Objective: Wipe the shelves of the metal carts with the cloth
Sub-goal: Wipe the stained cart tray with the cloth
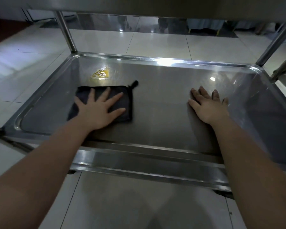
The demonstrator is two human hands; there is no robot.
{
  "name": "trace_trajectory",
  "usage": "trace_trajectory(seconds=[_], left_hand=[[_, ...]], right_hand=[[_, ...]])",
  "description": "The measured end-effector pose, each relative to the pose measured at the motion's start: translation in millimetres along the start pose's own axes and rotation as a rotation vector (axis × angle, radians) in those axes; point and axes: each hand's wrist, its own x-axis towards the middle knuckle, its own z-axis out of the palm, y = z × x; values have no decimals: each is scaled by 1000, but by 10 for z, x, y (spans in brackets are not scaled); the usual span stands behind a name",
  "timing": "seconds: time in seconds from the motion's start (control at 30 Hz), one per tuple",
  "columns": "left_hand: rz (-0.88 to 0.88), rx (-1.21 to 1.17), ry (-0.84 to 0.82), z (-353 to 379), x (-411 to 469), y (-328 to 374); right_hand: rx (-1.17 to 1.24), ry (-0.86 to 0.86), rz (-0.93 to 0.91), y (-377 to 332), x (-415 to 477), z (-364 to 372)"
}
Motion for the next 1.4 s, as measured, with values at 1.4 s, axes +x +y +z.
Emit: trace_trajectory(seconds=[1.4], left_hand=[[206, -11, -95, 86, -686, 698]], right_hand=[[48, 8, -1, -17, -85, -75]])
